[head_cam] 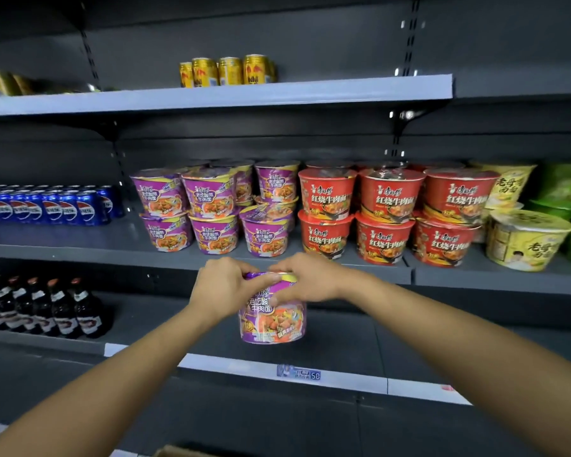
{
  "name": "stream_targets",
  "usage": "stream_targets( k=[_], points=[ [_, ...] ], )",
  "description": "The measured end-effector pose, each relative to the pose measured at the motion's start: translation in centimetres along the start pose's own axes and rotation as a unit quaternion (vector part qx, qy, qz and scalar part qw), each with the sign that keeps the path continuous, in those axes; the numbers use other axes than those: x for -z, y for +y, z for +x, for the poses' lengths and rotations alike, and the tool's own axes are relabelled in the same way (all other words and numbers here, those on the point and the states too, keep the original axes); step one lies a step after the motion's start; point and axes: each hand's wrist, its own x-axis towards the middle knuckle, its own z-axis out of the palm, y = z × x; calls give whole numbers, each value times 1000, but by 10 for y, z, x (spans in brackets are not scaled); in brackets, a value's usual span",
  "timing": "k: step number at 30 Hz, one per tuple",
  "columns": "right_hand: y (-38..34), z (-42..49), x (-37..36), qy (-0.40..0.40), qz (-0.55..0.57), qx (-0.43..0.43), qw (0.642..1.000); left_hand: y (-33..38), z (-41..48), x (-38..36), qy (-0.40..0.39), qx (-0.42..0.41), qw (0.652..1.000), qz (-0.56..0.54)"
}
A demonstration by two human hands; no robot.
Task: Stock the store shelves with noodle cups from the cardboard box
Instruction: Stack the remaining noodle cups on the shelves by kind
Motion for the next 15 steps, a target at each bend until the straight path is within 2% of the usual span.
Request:
stream_targets(
  k=[5, 7, 15],
  points=[
    [7, 8, 22, 50, 61, 4, 997, 14, 11, 16, 50, -69, 995, 58],
    [9, 12, 30, 58, 103, 8, 993, 13, 16, 22, 61, -93, 992, 57],
    [19, 45, 67, 101, 150, 24, 983, 0, 63, 51, 92, -195, 974, 68]
  ],
)
